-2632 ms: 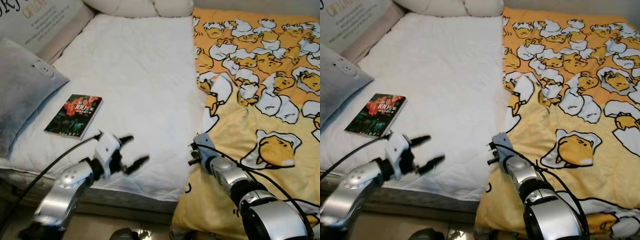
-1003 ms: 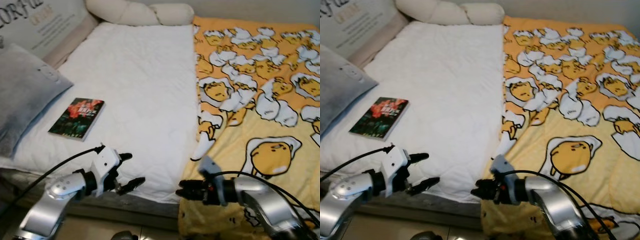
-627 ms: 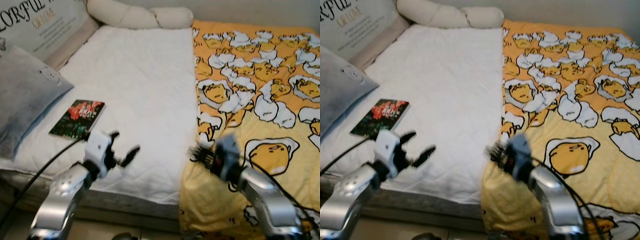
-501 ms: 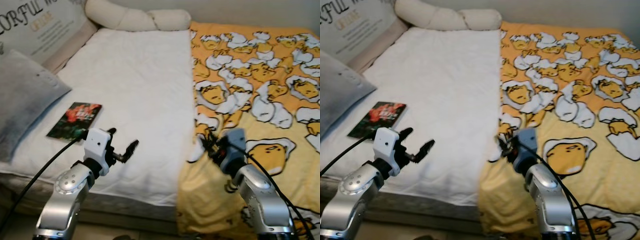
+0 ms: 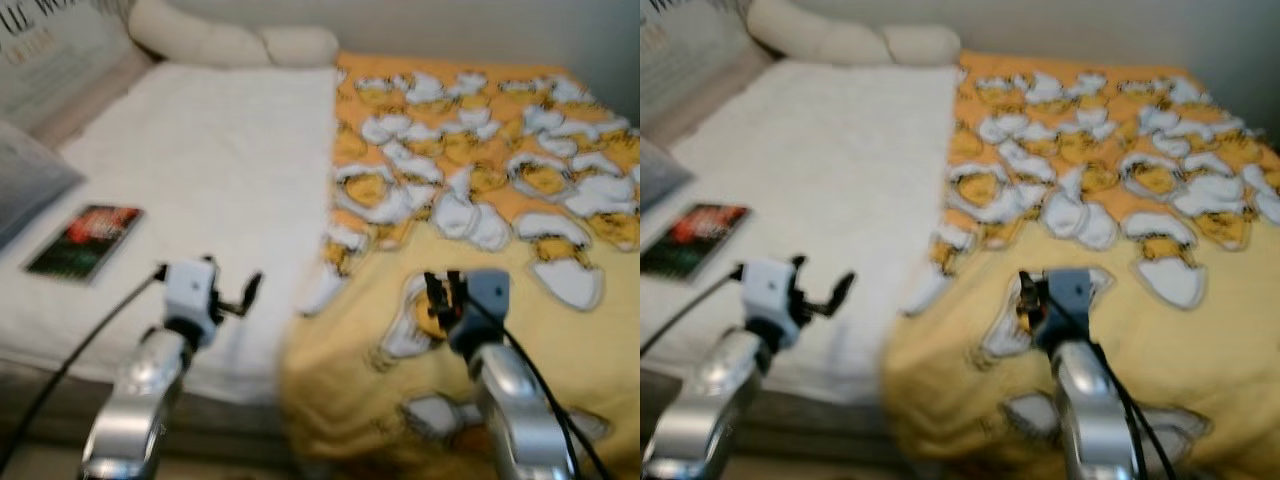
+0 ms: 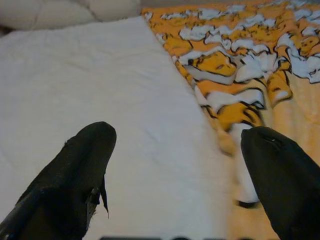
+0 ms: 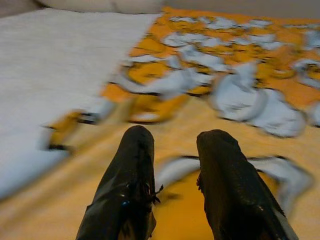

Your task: Clean up the room

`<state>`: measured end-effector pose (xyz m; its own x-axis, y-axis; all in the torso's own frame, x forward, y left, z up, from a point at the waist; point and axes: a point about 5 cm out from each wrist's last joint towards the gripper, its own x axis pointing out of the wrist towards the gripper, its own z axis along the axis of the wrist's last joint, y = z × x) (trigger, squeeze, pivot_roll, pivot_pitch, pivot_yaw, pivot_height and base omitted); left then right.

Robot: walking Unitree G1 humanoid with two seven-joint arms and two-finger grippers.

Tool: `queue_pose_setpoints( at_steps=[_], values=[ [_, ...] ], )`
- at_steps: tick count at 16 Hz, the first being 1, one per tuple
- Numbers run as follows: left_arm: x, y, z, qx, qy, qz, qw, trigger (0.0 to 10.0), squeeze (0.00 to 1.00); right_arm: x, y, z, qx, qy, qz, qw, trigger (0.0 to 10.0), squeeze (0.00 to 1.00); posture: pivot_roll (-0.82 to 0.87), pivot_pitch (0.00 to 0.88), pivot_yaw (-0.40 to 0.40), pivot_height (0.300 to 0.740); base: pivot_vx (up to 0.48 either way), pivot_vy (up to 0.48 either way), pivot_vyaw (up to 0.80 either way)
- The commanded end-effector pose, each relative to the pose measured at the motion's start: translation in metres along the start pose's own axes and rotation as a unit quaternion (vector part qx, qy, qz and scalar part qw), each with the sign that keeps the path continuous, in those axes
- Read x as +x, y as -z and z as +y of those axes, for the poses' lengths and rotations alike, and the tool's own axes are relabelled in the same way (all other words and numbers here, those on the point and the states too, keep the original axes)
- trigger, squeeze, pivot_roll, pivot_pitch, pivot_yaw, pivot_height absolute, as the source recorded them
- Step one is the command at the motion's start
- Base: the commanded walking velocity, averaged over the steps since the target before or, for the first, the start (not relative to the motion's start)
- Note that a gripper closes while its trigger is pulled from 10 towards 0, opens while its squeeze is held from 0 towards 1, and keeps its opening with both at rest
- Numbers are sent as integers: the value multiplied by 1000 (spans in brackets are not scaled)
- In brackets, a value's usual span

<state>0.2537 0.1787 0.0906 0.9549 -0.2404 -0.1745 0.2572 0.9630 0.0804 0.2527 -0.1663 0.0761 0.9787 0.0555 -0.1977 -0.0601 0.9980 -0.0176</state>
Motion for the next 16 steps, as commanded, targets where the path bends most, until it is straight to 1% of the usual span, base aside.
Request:
queue_pose_setpoints(
  at_steps=[1, 3, 4, 8, 12, 16],
  values=[
    [3, -3, -6, 2, 7, -5, 1000, 10000, 0, -2, 7, -8, -8, 26, 13, 1000, 10000, 0, -7, 0, 17, 740, 0, -480, 0],
    [5, -3, -8, 7, 5, -4, 1000, 10000, 0, -3, 12, -9, 4, 40, 21, 999, 10000, 0, -6, 0, 16, 740, 0, -480, 0],
    [7, -2, -11, 12, 5, -3, 1000, 10000, 0, -4, 17, -9, 12, 46, 31, 998, 10000, 0, -10, 0, 17, 740, 0, -480, -600],
    [11, -2, -13, 14, 3, -4, 1000, 10000, 0, -3, 22, -9, 20, 53, 40, 998, 10000, 0, -11, 0, 15, 740, 0, -464, -800],
    [13, -1, -15, 18, 0, -5, 1000, 10000, 0, -4, 27, -14, 24, 72, 50, 996, 10000, 0, -12, 0, 11, 740, 0, -438, -800],
    [14, -1, -16, 20, -1, -6, 1000, 10000, 0, -4, 28, -15, 24, 76, 51, 996, 10000, 0, -13, 0, 11, 740, 0, -412, -800]
  ],
)
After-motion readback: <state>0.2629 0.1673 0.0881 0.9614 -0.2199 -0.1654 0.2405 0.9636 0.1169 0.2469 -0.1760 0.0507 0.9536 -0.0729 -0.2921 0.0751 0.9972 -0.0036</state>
